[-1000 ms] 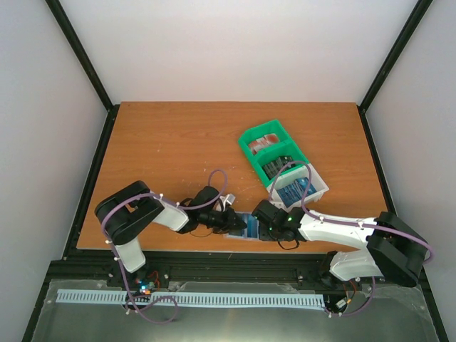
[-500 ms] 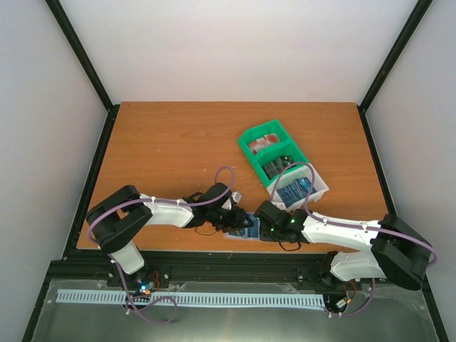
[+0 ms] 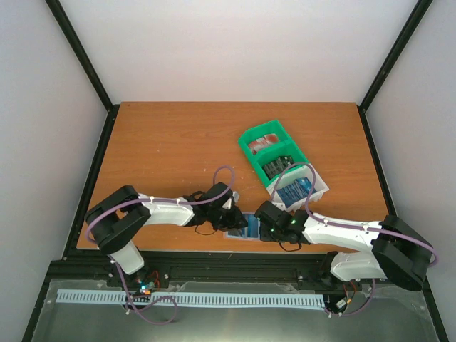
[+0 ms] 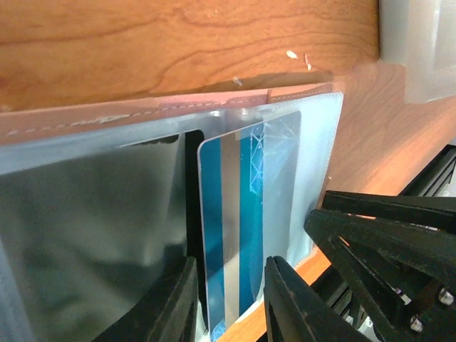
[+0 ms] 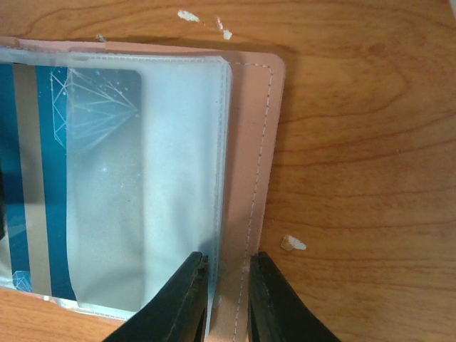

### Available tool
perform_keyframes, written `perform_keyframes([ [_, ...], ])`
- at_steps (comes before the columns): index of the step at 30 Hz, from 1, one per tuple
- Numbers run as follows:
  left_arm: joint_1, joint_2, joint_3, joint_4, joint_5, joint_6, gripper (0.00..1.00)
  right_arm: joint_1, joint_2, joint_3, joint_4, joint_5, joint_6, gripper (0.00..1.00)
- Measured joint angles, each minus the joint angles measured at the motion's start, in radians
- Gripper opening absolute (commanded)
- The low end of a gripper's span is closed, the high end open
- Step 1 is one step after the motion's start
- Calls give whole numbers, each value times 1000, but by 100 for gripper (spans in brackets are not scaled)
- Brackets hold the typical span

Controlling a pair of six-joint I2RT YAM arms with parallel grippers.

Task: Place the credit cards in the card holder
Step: Insert the credit card into the card holder.

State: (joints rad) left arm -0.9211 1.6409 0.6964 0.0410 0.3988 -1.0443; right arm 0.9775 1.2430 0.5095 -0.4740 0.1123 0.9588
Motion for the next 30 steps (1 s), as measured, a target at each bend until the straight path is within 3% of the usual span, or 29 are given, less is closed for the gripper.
perform_keyframes([
  [6, 0, 48, 14, 42, 43, 18, 22, 0, -1, 0, 0, 0, 0, 18],
  [15, -14, 85, 46, 56, 96, 83, 27, 0, -6, -2, -1, 0, 1, 18],
  [22, -18, 80, 48, 48, 119, 95, 38, 0, -23, -8, -10, -7, 12, 20],
  [26, -20, 17, 54, -27, 86, 122, 54, 0, -68, -6, -70, 0, 25, 27],
  [30, -21, -82, 93, -112, 38, 164, 60, 0, -144, 34, -163, 33, 29, 35],
])
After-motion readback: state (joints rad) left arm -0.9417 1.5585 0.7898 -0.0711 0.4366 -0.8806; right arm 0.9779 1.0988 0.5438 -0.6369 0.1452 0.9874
